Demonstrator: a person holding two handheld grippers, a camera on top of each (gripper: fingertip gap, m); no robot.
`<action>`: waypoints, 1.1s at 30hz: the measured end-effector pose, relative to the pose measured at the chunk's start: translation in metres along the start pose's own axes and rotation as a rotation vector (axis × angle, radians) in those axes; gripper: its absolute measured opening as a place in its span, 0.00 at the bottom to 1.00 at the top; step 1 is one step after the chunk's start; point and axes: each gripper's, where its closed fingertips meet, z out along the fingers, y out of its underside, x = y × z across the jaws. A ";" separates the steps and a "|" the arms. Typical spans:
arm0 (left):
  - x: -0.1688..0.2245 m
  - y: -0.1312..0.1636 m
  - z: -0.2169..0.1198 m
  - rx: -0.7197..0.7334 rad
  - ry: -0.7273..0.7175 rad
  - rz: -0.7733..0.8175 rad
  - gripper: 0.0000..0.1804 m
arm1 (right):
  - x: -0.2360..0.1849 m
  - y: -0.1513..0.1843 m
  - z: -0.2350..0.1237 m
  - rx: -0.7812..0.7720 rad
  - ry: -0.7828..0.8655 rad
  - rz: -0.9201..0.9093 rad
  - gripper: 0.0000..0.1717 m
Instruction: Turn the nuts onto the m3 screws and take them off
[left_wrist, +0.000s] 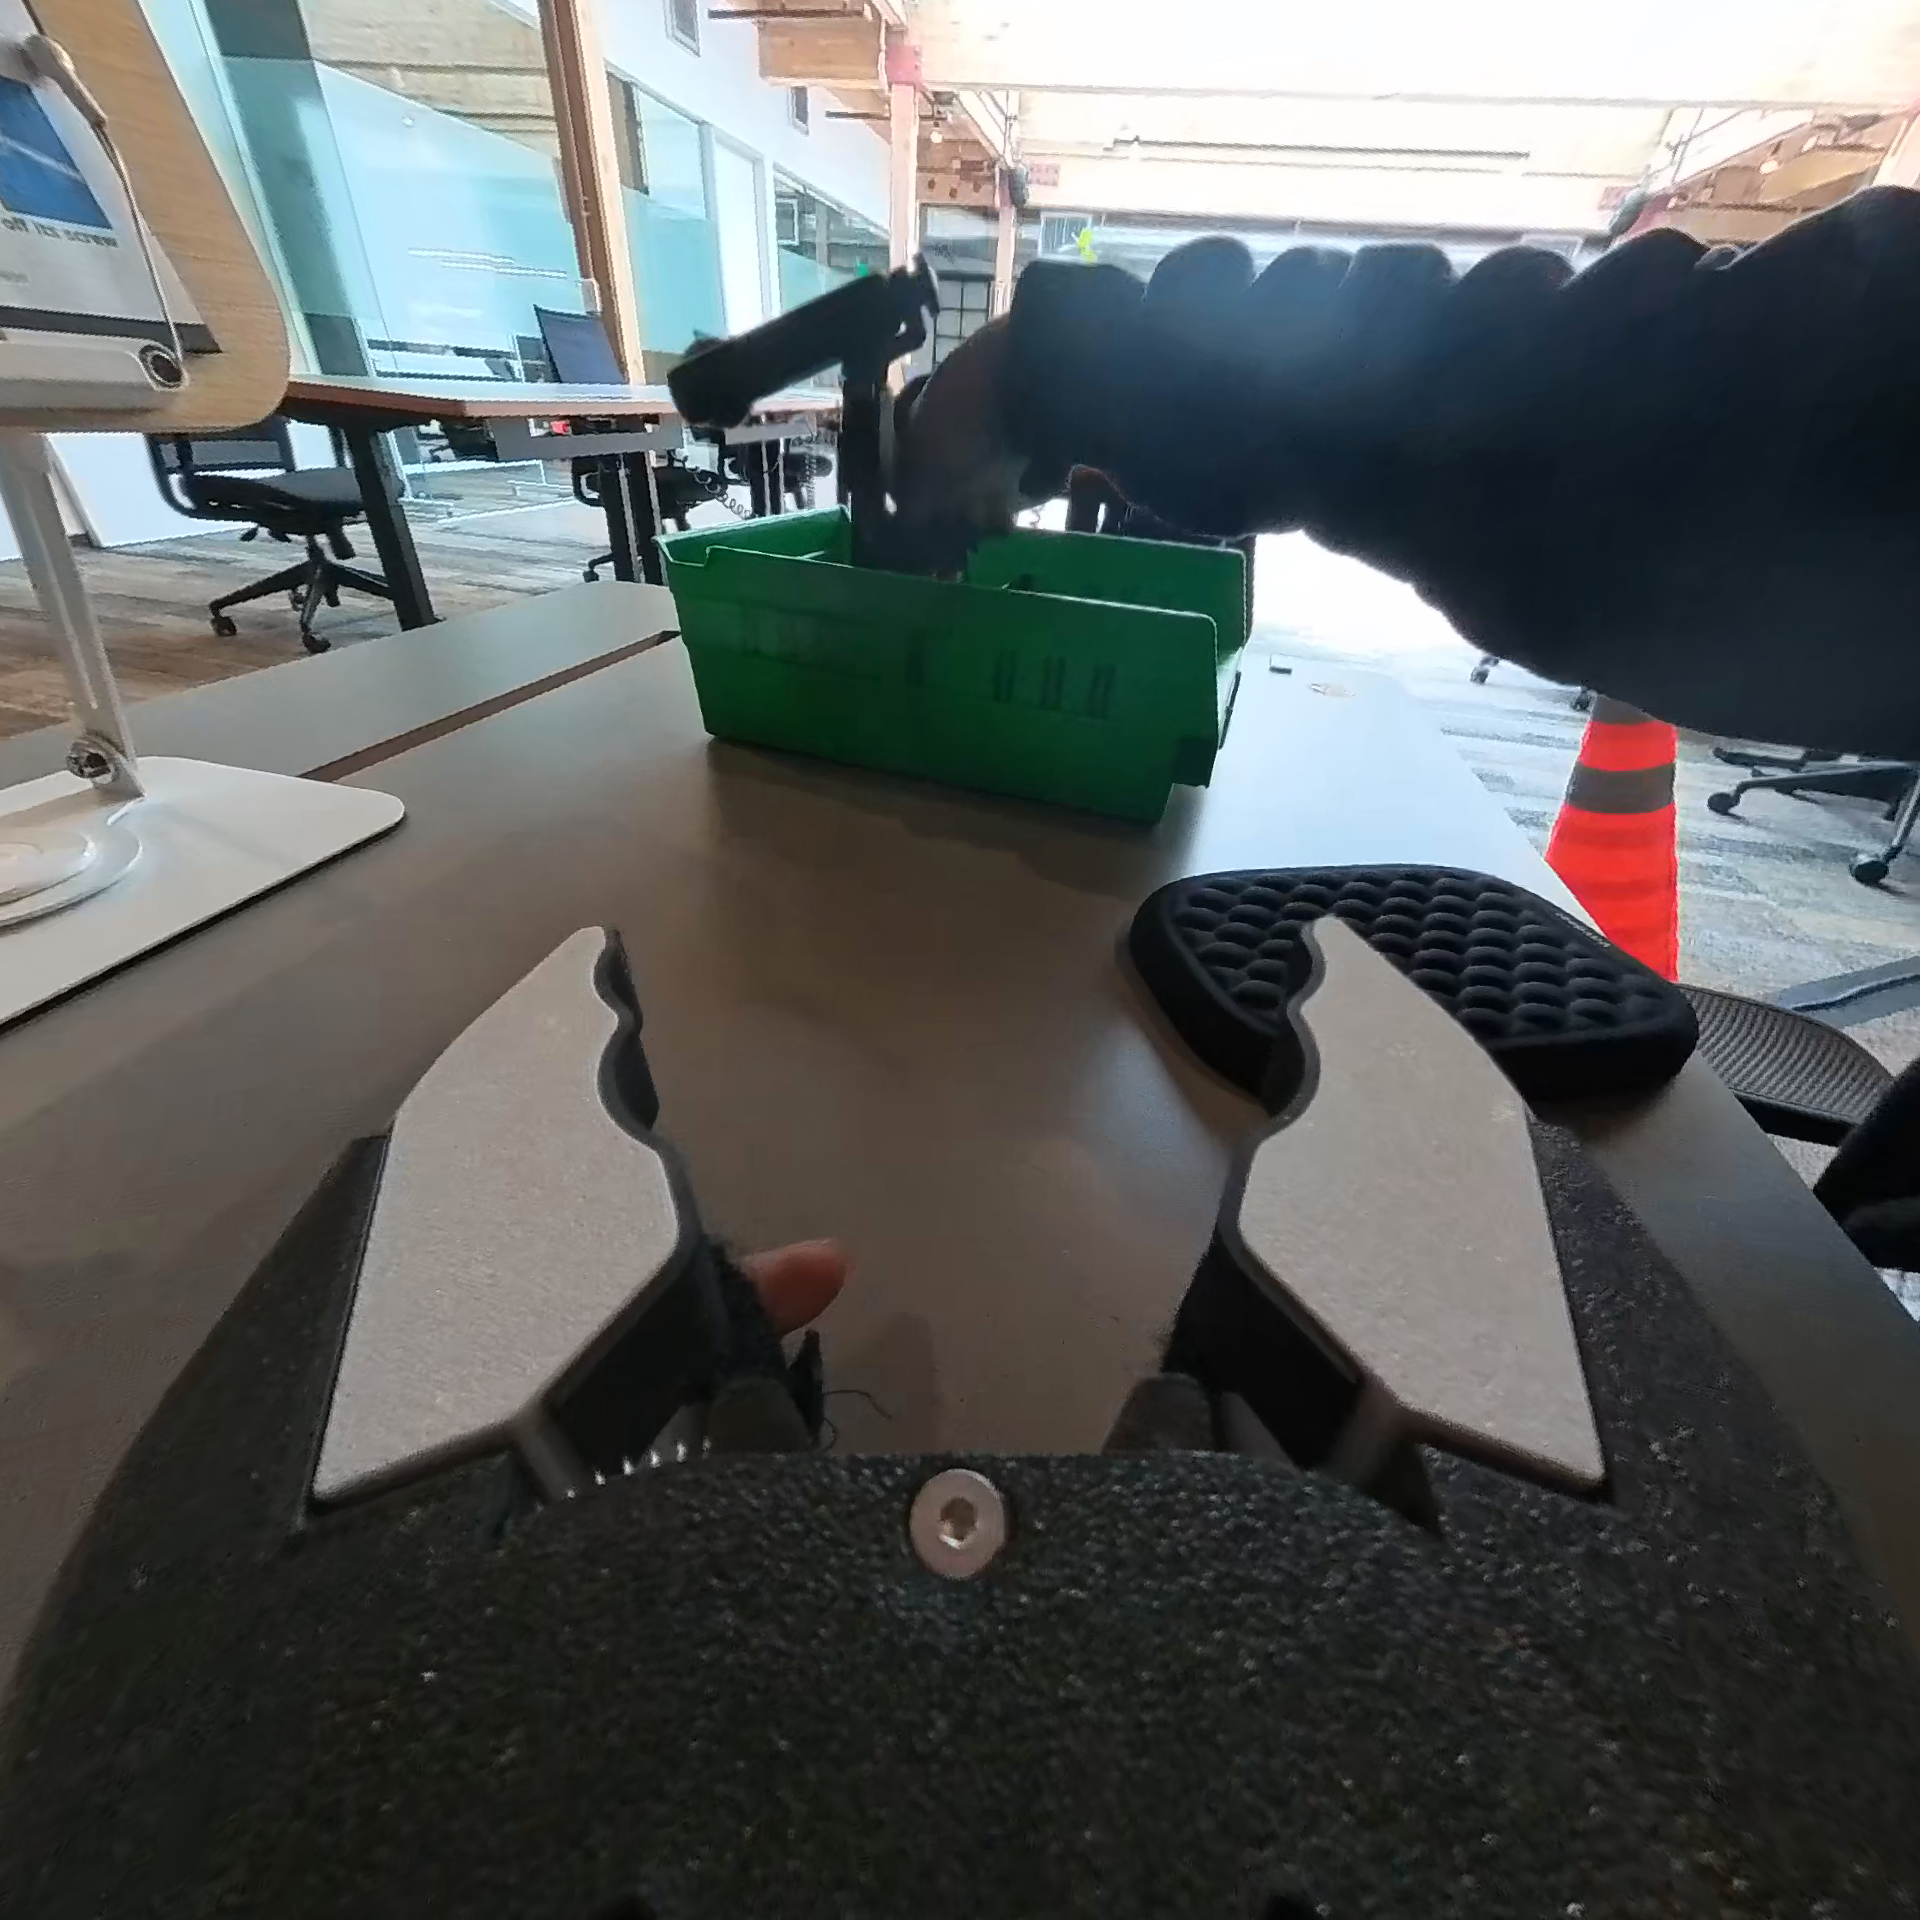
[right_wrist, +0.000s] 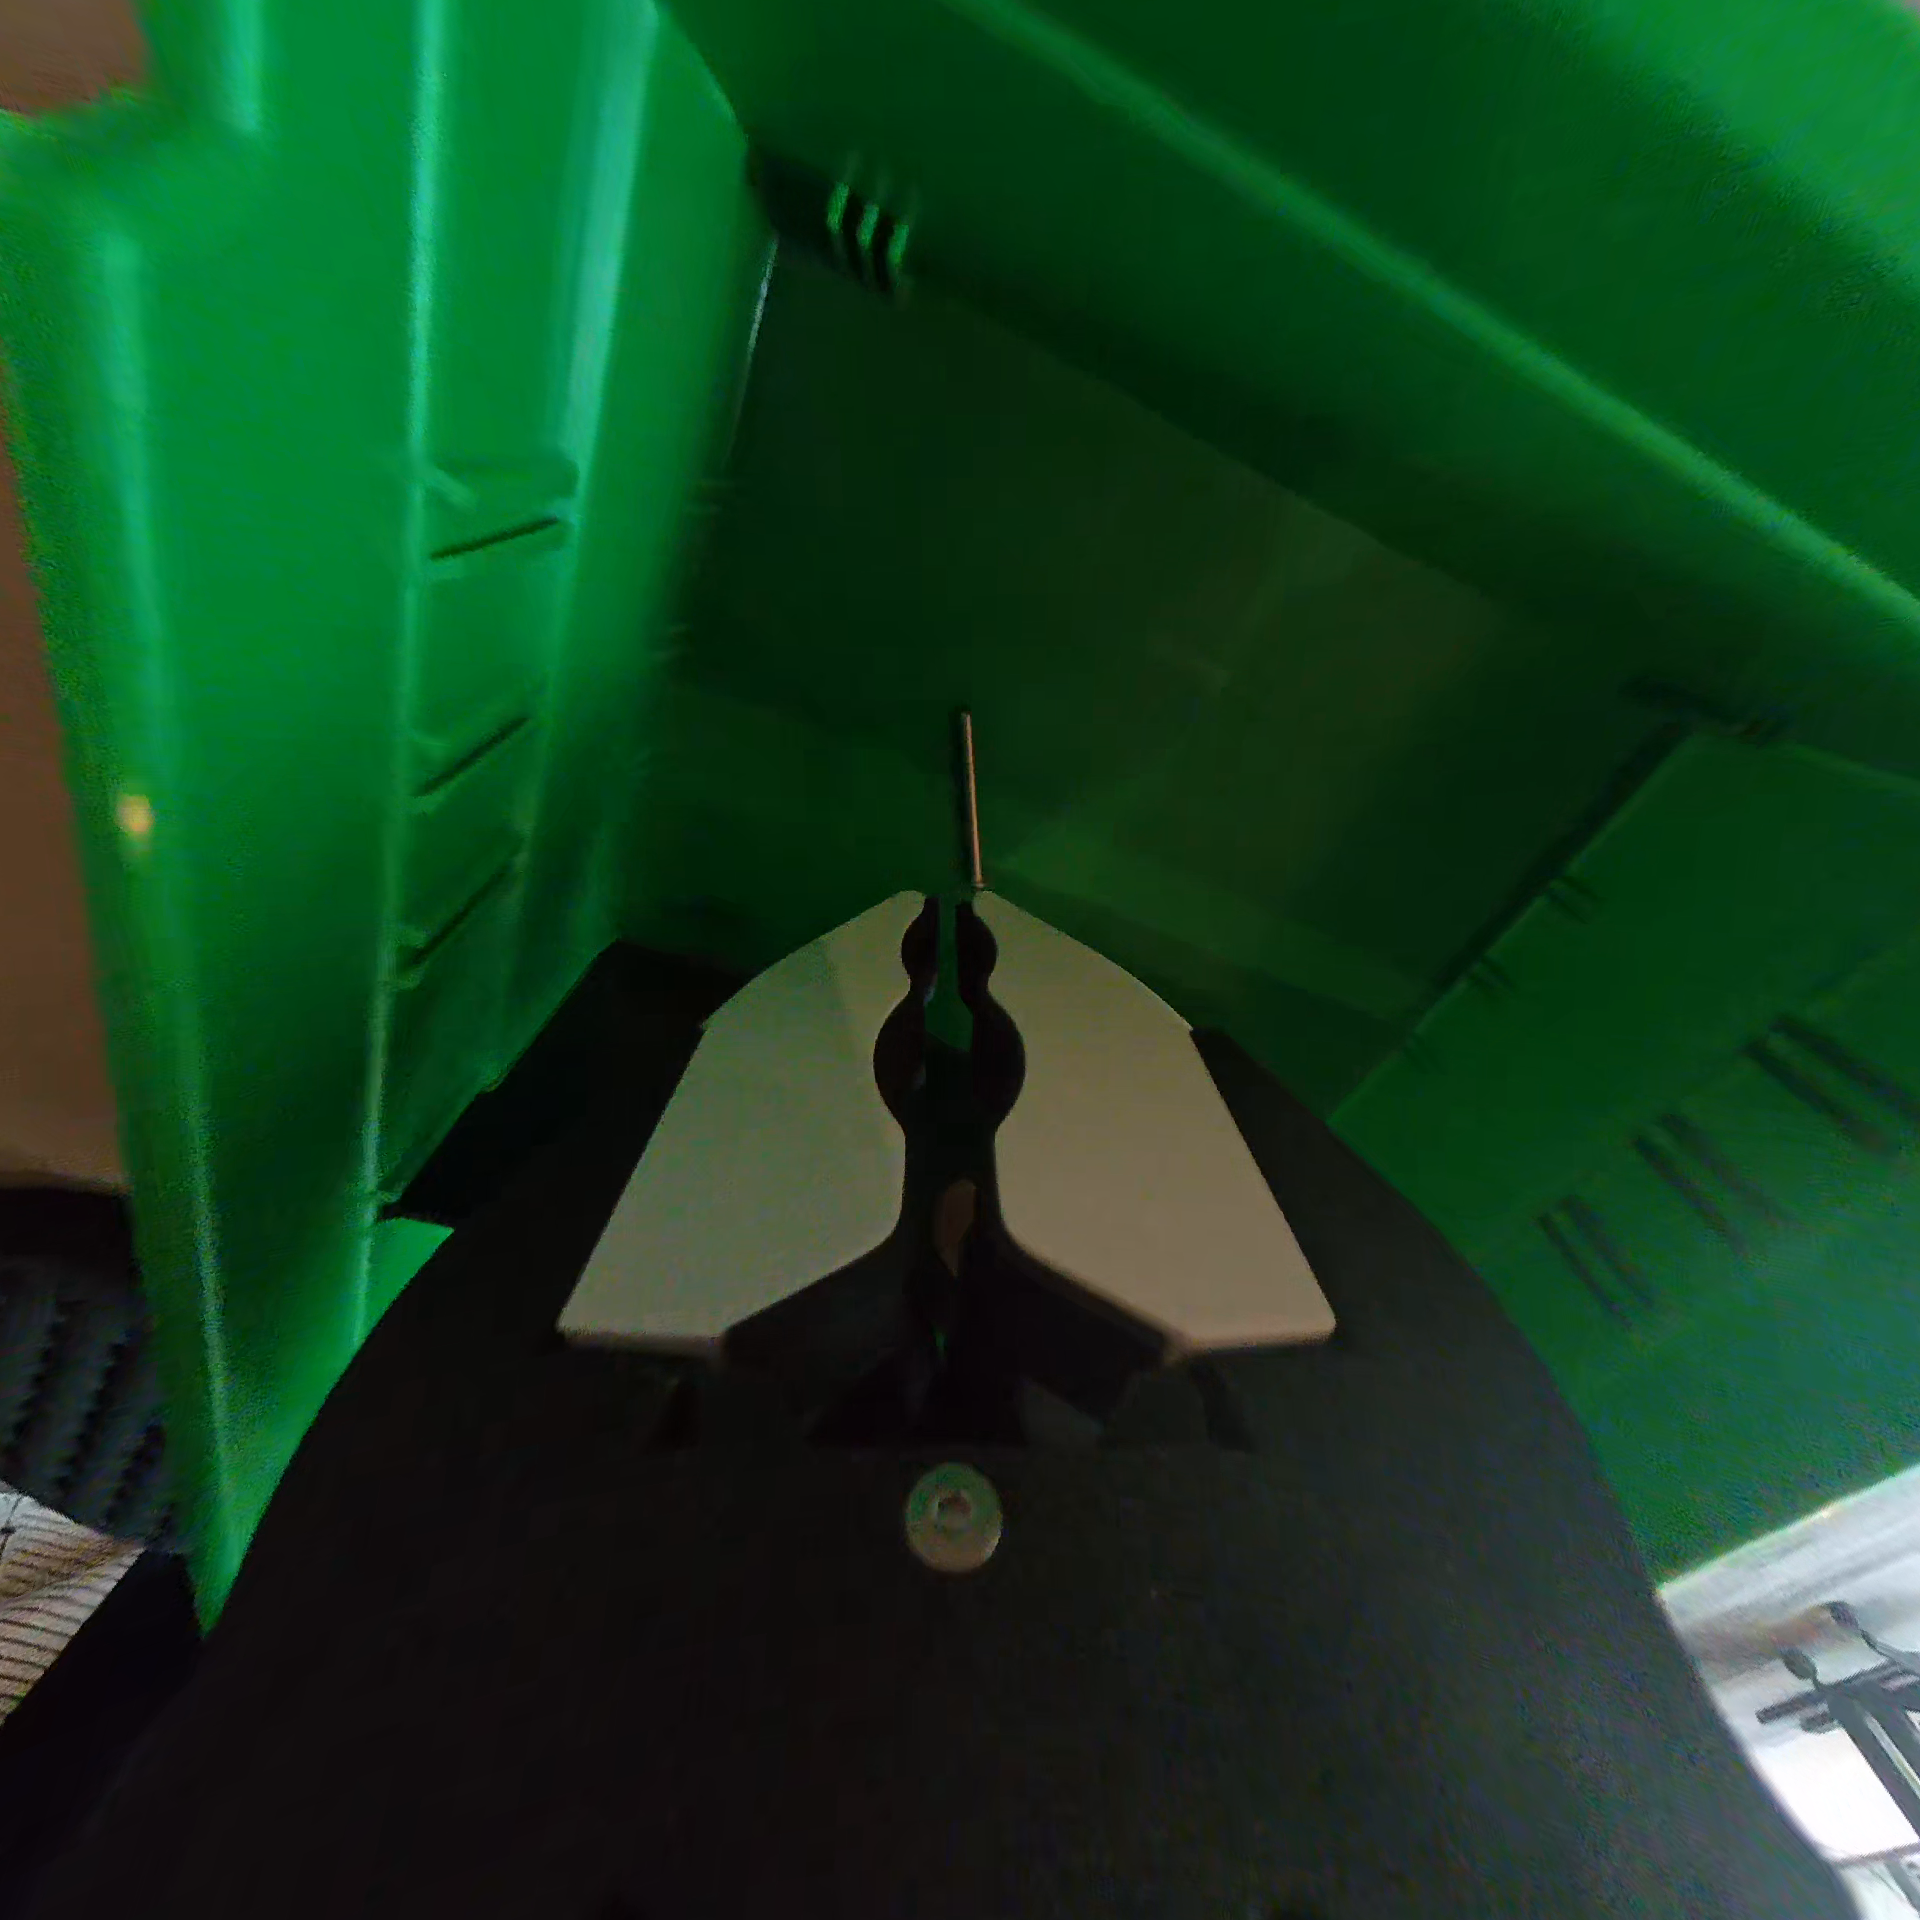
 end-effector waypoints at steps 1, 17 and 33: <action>0.000 0.000 0.000 -0.001 -0.002 0.004 0.65 | 0.001 0.000 0.002 0.000 0.003 0.006 0.02; 0.002 0.002 0.002 -0.019 0.011 0.006 0.65 | -0.009 -0.003 0.016 0.045 -0.035 0.030 0.11; 0.002 0.003 0.002 -0.029 0.002 0.022 0.65 | -0.028 -0.027 -0.064 0.544 0.095 -0.003 0.23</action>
